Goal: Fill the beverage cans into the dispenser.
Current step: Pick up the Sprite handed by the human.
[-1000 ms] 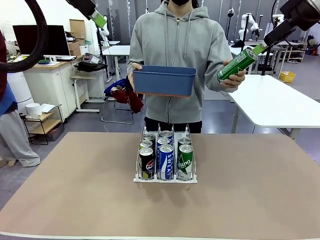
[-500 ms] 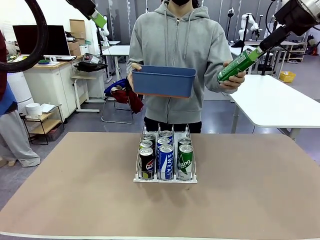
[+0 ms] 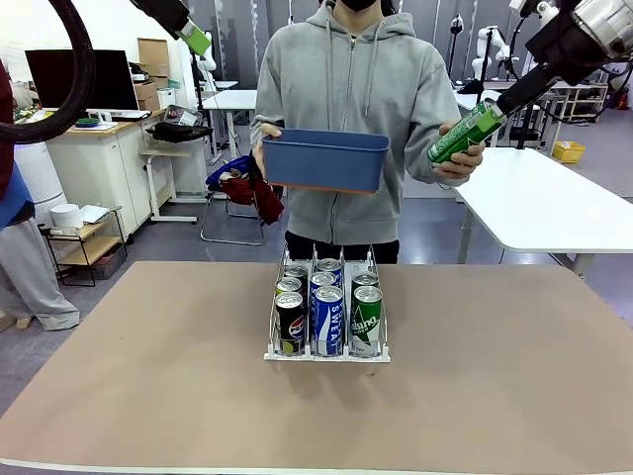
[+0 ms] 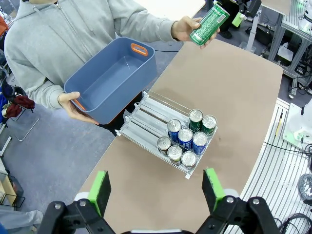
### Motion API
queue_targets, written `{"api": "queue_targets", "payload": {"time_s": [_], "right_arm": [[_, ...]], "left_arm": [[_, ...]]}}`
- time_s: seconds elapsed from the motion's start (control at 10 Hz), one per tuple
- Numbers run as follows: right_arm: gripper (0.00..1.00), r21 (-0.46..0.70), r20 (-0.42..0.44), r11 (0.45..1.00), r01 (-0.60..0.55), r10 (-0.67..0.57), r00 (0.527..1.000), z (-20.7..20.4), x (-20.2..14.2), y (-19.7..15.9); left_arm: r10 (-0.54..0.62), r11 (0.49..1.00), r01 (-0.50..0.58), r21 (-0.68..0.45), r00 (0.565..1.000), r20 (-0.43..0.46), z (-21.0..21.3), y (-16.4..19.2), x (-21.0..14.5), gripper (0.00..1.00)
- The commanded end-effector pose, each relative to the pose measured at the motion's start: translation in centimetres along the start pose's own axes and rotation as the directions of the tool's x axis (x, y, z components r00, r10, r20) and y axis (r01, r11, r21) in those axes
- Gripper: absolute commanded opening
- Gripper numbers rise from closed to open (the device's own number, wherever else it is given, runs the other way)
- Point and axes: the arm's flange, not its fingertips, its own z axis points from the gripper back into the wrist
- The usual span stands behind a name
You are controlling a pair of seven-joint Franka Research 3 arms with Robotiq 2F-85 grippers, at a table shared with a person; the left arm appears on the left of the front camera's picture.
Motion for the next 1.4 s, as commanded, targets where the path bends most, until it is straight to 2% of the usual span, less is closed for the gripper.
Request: {"api": "queue_targets", "payload": {"time_s": [0.0, 0.2, 0.4, 0.6, 0.7, 0.8, 0.9, 1.0, 1.1, 1.3], "right_arm": [[1.00, -0.018, 0.049, 1.000, -0.026, 0.027, 0.998, -1.30, -0.23, 0.10], [1.00, -0.052, 0.051, 0.998, -0.038, 0.040, 0.998, -1.47, -0.28, 0.06], [1.00, -0.039, 0.060, 0.999, -0.022, 0.025, 0.998, -2.05, -0.21, -0.50], [1.00, 0.005, 0.013, 1.000, -0.027, 0.027, 1.000, -1.98, -0.23, -0.37], [1.00, -0.049, 0.021, 0.999, -0.006, 0.007, 1.000, -1.39, 0.06, -0.43], [1.00, -0.049, 0.021, 0.999, -0.006, 0.007, 1.000, -1.39, 0.06, -0.43], [0.41, -0.036, 0.011, 0.999, -0.005, 0.006, 1.000, -1.67, -0.07, -0.44], [0.40, -0.049, 0.015, 0.999, 0.006, -0.005, 1.000, -1.51, -0.14, -0.52], [0.00, -0.062, 0.020, 0.998, 0.010, -0.009, 1.000, -1.37, -0.14, -0.71], [0.00, -0.076, 0.032, 0.997, 0.012, -0.010, 0.999, -1.44, -0.29, -0.69]], "left_arm": [[0.004, 1.000, -0.004, -0.013, 1.000, 0.004, -0.05, -0.25, -0.67, 1.00], [0.004, 1.000, -0.004, -0.013, 1.000, 0.004, -0.05, -0.25, -0.67, 1.00], [0.004, 1.000, -0.004, -0.013, 1.000, 0.004, -0.05, -0.25, -0.67, 1.00], [0.004, 1.000, -0.004, -0.013, 1.000, 0.004, -0.05, -0.25, -0.67, 1.00], [0.004, 1.000, -0.004, -0.013, 1.000, 0.004, -0.05, -0.25, -0.67, 1.00], [0.004, 1.000, -0.004, -0.013, 1.000, 0.004, -0.05, -0.25, -0.67, 1.00], [0.004, 1.000, -0.004, -0.013, 1.000, 0.004, -0.05, -0.25, -0.67, 1.00], [0.004, 1.000, -0.004, -0.013, 1.000, 0.004, -0.05, -0.25, -0.67, 1.00], [0.004, 1.000, -0.004, -0.013, 1.000, 0.004, -0.05, -0.25, -0.67, 1.00], [0.004, 1.000, -0.004, -0.013, 1.000, 0.004, -0.05, -0.25, -0.67, 1.00]]}}
